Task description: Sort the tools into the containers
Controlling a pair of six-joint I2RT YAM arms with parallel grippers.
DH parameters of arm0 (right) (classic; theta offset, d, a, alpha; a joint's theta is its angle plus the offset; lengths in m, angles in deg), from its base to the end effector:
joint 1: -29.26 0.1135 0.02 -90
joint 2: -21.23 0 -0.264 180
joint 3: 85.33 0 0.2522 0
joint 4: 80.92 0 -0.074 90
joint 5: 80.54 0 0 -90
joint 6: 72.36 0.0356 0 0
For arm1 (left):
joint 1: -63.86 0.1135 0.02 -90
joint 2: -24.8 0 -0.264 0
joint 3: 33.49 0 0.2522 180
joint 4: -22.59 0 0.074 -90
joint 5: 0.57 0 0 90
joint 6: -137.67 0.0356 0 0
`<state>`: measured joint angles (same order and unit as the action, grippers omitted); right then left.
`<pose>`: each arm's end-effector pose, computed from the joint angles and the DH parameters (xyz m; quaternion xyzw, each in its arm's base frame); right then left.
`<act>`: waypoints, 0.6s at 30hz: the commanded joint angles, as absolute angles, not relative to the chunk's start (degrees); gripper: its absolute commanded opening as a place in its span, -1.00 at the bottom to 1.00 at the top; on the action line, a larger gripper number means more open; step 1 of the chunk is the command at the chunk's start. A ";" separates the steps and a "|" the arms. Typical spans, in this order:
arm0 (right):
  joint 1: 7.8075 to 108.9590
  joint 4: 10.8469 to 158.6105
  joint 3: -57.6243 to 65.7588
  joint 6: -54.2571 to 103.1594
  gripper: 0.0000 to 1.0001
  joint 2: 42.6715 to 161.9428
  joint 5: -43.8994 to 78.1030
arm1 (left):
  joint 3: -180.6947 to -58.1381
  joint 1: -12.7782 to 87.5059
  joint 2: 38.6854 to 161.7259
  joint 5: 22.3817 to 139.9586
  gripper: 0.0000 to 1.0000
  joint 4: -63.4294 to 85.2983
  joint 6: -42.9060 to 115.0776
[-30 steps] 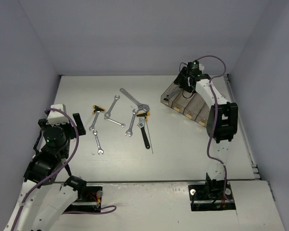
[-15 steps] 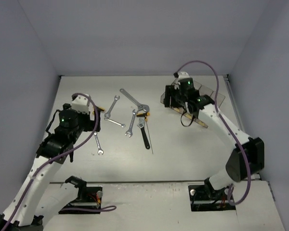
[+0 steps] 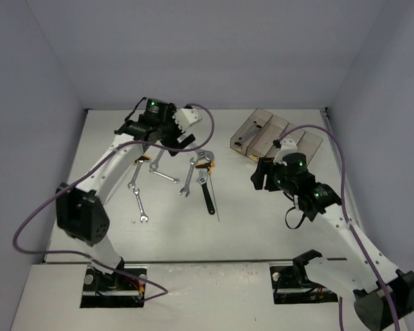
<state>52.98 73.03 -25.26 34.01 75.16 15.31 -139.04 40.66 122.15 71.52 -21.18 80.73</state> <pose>0.1983 0.0911 0.3166 -0.0816 0.8141 0.2358 0.5244 0.3552 -0.1641 0.3486 0.4769 0.7411 -0.0991 0.4620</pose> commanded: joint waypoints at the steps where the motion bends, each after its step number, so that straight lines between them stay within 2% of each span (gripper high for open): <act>1: 53.43 75.83 -27.20 37.15 0.16 69.44 17.22 | -148.59 40.13 131.77 64.23 0.77 -24.32 95.71; 6: 53.44 75.83 -28.67 37.94 0.16 66.16 19.51 | -157.46 39.59 142.92 65.21 0.77 -25.38 103.12; 12: 53.60 75.74 -30.61 37.85 0.16 68.08 21.95 | -165.80 39.60 153.54 66.15 0.77 -25.45 110.27; 18: 53.66 75.83 -32.75 38.52 0.16 68.53 24.03 | -169.22 40.06 158.56 66.15 0.77 -25.53 116.32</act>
<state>53.29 73.11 -32.16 37.62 68.26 21.89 -165.04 39.96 159.86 67.99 -25.66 109.30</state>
